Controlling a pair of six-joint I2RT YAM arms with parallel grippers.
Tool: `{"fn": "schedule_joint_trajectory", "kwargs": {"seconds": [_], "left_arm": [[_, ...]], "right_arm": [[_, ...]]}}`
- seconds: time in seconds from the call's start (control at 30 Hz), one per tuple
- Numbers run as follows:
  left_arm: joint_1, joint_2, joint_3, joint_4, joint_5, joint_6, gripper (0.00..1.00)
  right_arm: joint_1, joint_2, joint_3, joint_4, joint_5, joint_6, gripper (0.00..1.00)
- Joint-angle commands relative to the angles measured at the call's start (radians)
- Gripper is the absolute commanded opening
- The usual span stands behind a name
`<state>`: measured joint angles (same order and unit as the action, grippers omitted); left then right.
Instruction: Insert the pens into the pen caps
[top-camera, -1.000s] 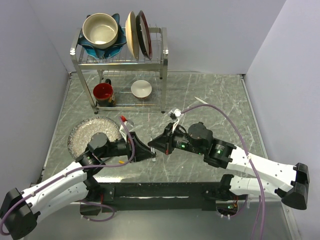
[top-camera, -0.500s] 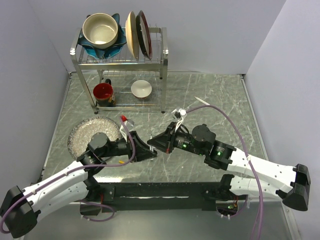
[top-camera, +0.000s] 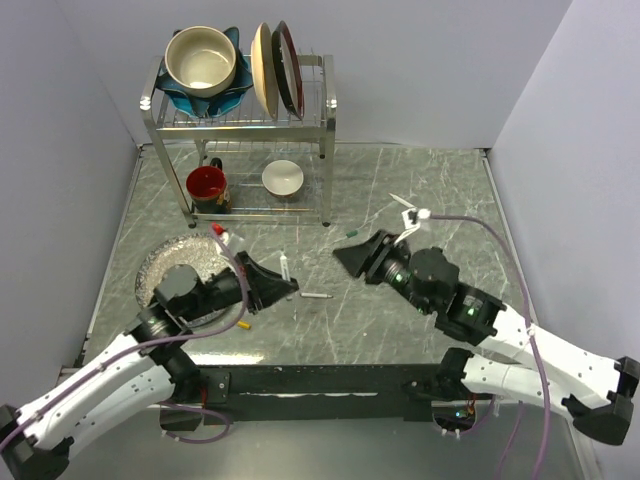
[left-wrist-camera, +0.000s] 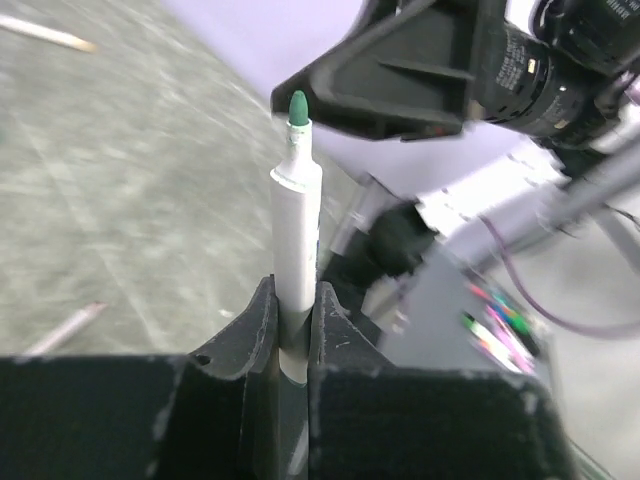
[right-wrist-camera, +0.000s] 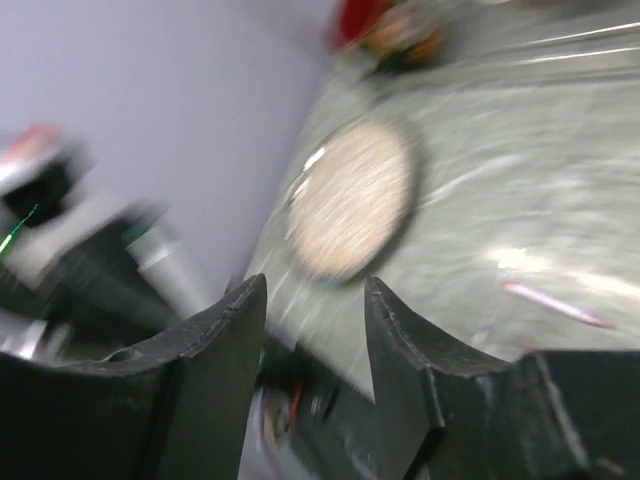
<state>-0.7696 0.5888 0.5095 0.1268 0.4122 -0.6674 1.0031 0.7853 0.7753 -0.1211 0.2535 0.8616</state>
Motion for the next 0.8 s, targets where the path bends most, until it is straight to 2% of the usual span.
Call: {"fn": "schedule_joint_trajectory", "kwargs": {"seconds": [0.0, 0.13, 0.3, 0.4, 0.5, 0.63, 0.77], "left_arm": [[0.003, -0.056, 0.115, -0.283, -0.181, 0.126, 0.01], [0.003, -0.081, 0.168, -0.383, -0.219, 0.172, 0.01], [0.003, -0.132, 0.155, -0.429, -0.225, 0.180, 0.01], [0.000, -0.181, 0.143, -0.455, -0.260, 0.170, 0.01], [-0.017, -0.256, 0.132, -0.461, -0.303, 0.157, 0.01], [-0.037, -0.317, 0.126, -0.470, -0.355, 0.149, 0.01], [-0.063, -0.351, 0.127, -0.484, -0.394, 0.146, 0.01]], "right_arm": [[-0.141, 0.052, 0.082, -0.299, 0.225, 0.184, 0.54], [-0.335, 0.207, 0.186, -0.412, 0.172, 0.336, 0.54], [-0.440, 0.559, 0.401, -0.633, 0.112, 0.438, 0.49], [-0.483, 0.766, 0.557, -0.751, 0.095, 0.468, 0.48], [-0.518, 0.905, 0.688, -0.828, 0.070, 0.490, 0.51], [-0.554, 1.110, 0.820, -0.819, 0.015, 0.462, 0.53], [-0.560, 1.213, 0.907, -0.815, -0.025, 0.450, 0.54]]}}
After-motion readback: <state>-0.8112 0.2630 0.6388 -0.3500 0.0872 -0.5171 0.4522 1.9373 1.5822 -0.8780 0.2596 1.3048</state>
